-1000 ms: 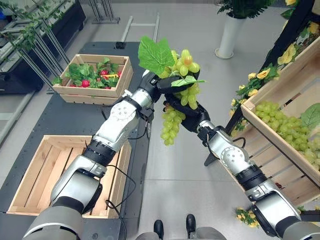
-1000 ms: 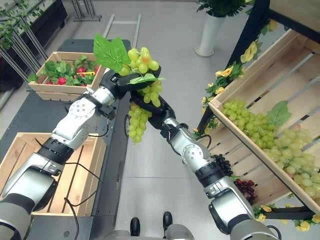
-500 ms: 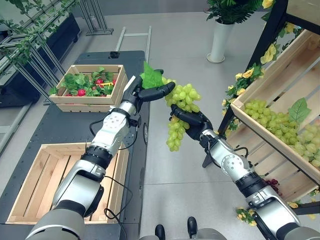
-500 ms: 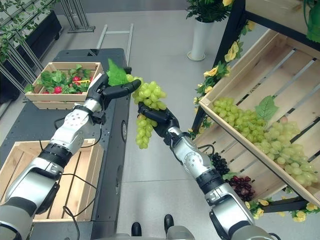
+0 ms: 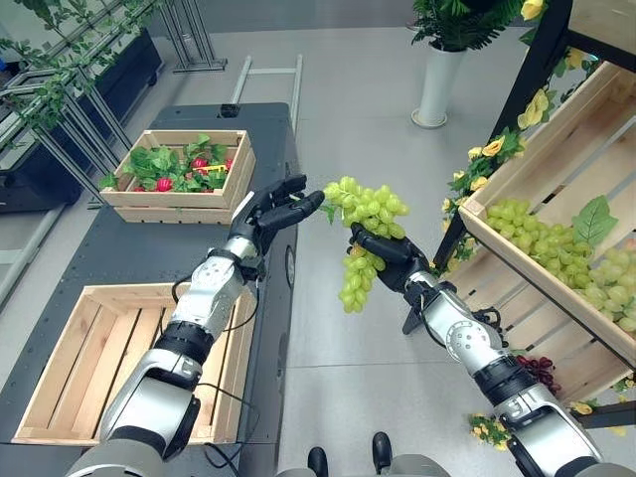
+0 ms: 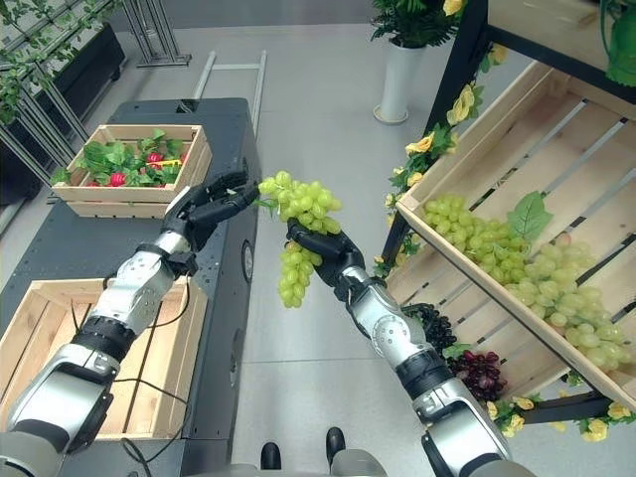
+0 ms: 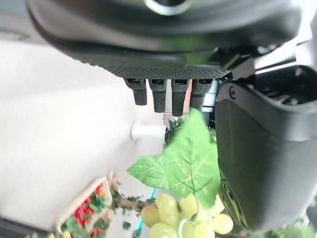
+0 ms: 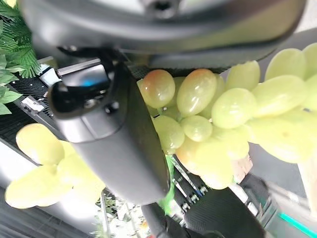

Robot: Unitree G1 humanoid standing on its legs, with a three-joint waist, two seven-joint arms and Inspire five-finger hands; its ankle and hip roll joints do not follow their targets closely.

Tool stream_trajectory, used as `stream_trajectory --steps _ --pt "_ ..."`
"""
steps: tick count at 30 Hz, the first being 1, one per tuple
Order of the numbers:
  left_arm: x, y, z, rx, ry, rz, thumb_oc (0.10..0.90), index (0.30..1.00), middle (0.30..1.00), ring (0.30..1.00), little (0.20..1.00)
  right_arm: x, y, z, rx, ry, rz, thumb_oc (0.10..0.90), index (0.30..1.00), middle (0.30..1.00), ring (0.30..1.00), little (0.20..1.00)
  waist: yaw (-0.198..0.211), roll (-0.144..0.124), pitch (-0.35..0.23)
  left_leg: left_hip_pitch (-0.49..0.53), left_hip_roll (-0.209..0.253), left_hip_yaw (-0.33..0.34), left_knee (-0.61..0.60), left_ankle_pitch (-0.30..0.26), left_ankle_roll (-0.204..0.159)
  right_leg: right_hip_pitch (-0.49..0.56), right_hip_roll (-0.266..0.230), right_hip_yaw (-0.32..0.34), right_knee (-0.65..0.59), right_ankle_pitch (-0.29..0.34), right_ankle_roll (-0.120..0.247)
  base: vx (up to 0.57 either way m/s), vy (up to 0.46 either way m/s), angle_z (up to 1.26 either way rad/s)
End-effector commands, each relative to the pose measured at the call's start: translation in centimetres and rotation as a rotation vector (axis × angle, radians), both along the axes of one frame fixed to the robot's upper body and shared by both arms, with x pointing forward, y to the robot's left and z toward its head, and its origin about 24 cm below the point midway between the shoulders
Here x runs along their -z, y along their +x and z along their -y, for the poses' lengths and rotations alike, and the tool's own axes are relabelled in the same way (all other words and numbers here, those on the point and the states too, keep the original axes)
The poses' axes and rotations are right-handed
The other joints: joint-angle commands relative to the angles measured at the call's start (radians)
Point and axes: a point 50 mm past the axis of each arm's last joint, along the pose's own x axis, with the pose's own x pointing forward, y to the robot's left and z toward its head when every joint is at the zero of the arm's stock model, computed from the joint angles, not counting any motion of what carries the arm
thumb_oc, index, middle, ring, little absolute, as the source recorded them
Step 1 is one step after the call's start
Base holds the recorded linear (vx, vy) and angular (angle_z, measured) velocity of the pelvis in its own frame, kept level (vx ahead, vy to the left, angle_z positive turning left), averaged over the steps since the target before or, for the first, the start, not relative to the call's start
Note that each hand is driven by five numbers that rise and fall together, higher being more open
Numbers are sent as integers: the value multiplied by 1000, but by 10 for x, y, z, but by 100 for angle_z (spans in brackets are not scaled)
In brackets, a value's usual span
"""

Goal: Pick up the fruits from the basket on one side to the basket on the other side

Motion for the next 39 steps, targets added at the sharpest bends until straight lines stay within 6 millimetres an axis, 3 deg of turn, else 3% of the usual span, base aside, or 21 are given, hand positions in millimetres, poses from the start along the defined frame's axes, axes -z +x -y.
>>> stream_trajectory --steps 1,7,13,21,26,39 --pt "-15 2 -8 -10 -190 164 800 900 900 900 900 -23 7 10 51 58 218 400 300 300 300 300 8 -12 -190 -33 -51 -2 2 -62 6 12 -5 -28 1 -32 2 0 0 0" --pt "6 -16 13 151 -440 164 800 900 900 900 900 -12 -1 22 65 -90 231 400 300 300 300 300 10 -21 -185 -27 -50 -1 2 -68 9 15 -5 -27 1 -27 3 0 0 0" --pt "29 -30 9 52 -551 126 800 900 900 900 900 -9 -8 34 54 -220 280 400 300 300 300 300 5 -30 -182 -22 -49 6 2 -71 11 17 -3 -16 1 -25 6 11 16 -5" --pt "75 -60 5 -144 -413 8 800 900 900 900 900 -15 -24 64 52 -353 329 400 300 300 300 300 -12 -49 -165 -20 -45 30 2 -76 16 10 9 13 1 -15 10 -1 20 -9" --pt "106 -82 3 -268 -255 -123 800 900 900 900 900 -31 -39 86 41 -451 406 400 300 300 300 300 -36 -64 -149 -29 -42 56 2 -76 21 -10 20 47 1 0 17 -12 18 -13" --pt "143 -115 13 -204 -139 -303 800 900 900 900 900 -53 -79 129 52 -478 473 400 300 300 300 300 -109 -87 -127 -35 -30 133 2 -86 28 -51 39 127 1 28 36 -1 21 -21"
